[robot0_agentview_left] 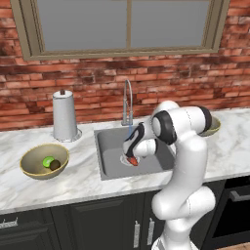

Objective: Pick the kiwis from the sink and place them in one bowl. Place the sweet potato in the other bowl. Then turn off the sink faucet.

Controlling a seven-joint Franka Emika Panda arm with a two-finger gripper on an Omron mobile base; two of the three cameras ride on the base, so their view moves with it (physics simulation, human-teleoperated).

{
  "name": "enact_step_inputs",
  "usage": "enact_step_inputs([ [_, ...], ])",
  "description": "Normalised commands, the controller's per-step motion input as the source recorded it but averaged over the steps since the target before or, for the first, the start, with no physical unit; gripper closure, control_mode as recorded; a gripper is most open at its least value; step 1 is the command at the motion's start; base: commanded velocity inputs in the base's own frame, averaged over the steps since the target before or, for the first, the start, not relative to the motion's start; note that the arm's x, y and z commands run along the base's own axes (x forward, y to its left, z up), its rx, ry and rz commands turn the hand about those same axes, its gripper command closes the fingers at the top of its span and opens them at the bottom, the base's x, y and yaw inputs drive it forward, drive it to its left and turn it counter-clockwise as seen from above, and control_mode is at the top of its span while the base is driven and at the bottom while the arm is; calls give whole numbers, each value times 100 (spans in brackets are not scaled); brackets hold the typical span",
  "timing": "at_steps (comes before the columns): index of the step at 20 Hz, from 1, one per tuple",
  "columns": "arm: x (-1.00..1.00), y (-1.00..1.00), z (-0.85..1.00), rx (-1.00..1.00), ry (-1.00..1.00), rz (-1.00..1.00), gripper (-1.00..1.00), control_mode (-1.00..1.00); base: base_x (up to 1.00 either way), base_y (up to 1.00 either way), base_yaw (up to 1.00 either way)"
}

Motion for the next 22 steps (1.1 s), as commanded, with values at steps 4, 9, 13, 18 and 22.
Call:
enact_step_inputs([
  [4,38,10,-29,0,3,0,-100,-100,0,0,0],
  [9,34,15,-31,0,4,0,-100,-100,0,0,0],
  [13,30,3,-38,0,6,0,-100,-100,0,0,0],
  [18,27,0,-46,0,9,0,-100,-100,0,0,0],
  [22,19,4,-48,-1,9,0,100,-100,0,0,0],
])
